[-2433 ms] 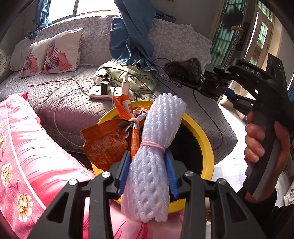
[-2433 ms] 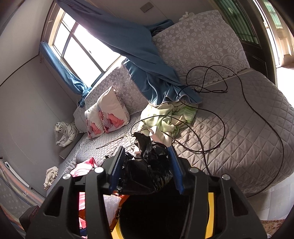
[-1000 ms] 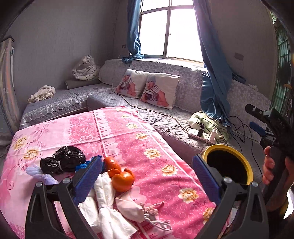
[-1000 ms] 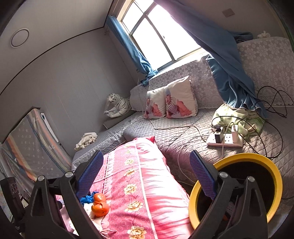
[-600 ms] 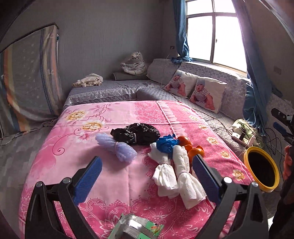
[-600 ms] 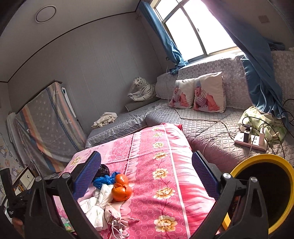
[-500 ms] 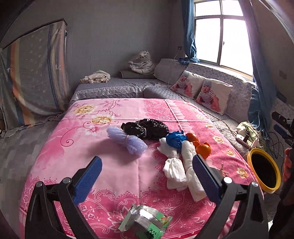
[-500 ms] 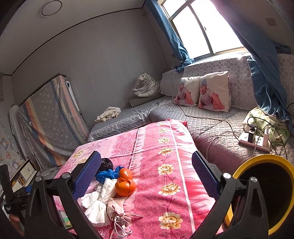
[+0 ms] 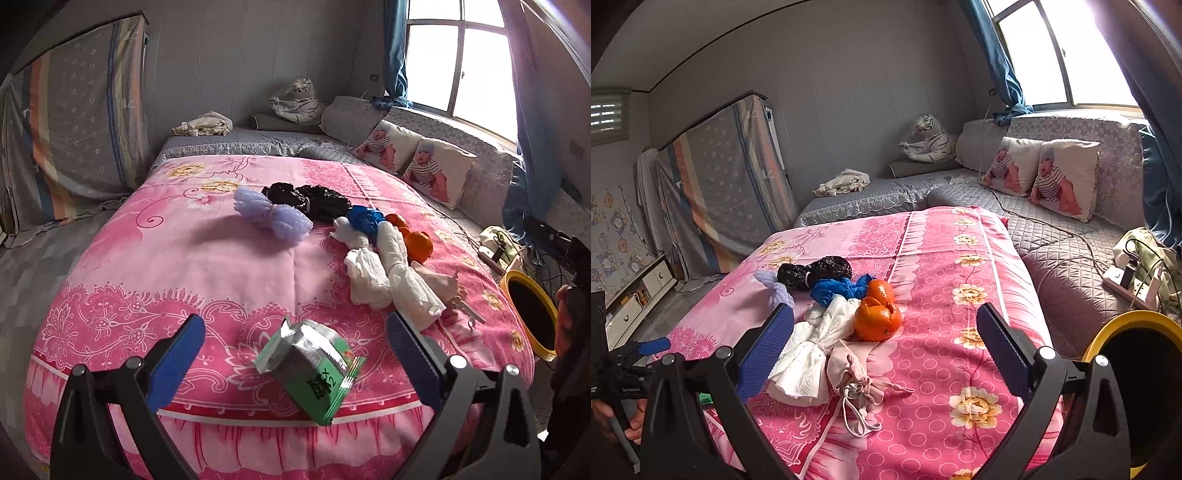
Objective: Collect trash
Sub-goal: 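Move both open tools back from the bin to the trash on the bed, then grasp the green-silver packet with the left tool while the right tool grasps the white tissue and pink cloth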
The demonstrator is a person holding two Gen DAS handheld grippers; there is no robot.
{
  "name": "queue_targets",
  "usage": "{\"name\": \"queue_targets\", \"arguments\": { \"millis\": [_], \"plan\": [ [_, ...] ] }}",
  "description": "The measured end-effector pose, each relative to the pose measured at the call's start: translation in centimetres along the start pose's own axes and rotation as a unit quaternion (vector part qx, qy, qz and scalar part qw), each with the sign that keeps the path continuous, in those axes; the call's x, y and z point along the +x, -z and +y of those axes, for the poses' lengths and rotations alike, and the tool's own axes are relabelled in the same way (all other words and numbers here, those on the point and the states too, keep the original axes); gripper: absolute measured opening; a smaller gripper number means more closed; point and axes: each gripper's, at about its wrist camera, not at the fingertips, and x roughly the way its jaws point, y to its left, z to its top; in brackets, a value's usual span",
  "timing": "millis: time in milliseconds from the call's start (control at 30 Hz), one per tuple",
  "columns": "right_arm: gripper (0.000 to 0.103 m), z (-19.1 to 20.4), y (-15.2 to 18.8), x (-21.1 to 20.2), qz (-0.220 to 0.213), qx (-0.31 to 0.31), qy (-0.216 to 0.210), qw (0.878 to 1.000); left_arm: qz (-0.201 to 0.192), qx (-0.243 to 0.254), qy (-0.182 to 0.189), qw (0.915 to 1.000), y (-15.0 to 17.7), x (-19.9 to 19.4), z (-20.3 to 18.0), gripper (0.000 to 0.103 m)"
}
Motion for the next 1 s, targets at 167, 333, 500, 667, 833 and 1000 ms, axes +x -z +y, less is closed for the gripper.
{"name": "queue_targets", "arguments": {
  "millis": [167,333,500,667,833,1000],
  "plan": [
    [0.095,0.5,0.6,1.1,0.016,-0.008,-0.004,1.000,0.020,0.010,0.006,0.9997,1.1,0.6,-0.7,0.095],
    [0.095,1.0,1.4,2.3,0.039,-0.019,-0.013,0.999,0.037,-0.006,0.018,0.9991,1.4,1.3,-0.5,0.095],
    [0.094,1.9,2.3,3.3,0.061,-0.041,-0.017,0.997,0.056,-0.013,0.022,0.9981,1.5,2.4,-0.5,0.095],
    [0.094,2.2,3.3,4.4,0.088,-0.070,-0.002,0.994,0.070,-0.027,0.032,0.9967,1.6,3.3,-0.3,0.095],
    [0.094,2.1,4.2,5.2,0.111,-0.082,-0.006,0.990,0.078,-0.040,0.038,0.9954,1.7,3.9,0.1,0.095],
    [0.094,2.2,4.7,6.4,0.133,-0.079,-0.018,0.988,0.089,-0.047,0.041,0.9940,1.8,4.7,0.1,0.095]
  ]
}}
